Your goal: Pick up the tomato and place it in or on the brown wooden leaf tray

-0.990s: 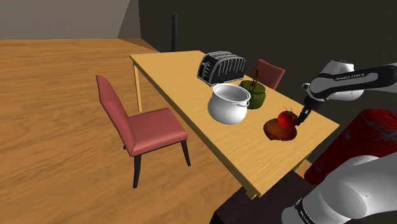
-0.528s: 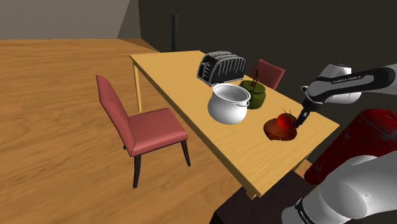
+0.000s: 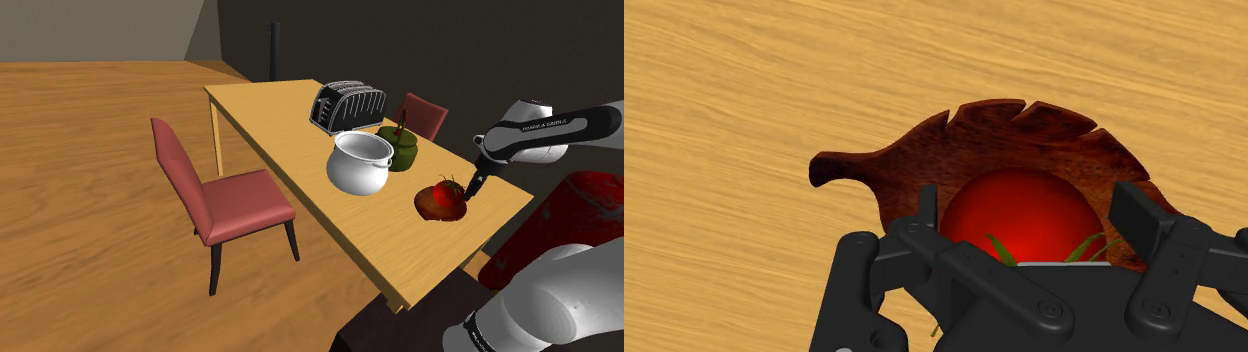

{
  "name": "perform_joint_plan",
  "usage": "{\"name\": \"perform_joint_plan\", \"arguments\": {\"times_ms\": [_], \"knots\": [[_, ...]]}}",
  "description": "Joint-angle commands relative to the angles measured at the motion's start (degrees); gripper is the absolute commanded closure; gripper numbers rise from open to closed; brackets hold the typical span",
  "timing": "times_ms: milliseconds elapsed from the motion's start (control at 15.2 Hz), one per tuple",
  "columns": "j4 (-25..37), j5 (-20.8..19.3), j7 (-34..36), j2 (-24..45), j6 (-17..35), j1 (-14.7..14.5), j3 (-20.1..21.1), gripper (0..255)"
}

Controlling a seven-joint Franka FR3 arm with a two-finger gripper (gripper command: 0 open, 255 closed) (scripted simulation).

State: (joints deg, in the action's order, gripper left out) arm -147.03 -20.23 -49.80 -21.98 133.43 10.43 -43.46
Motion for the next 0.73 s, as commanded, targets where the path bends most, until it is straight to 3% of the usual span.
{"name": "perform_joint_plan", "arguments": {"times_ms": [0,198,660], "knots": [[0.82,-0.38,0.43,-1.69,-2.45,0.49,1.00,0],[3.49,-0.74,1.18,-5.62,-8.98,1.41,3.57,0],[3.49,-0.72,1.17,-5.62,-8.98,1.43,3.59,0]]}}
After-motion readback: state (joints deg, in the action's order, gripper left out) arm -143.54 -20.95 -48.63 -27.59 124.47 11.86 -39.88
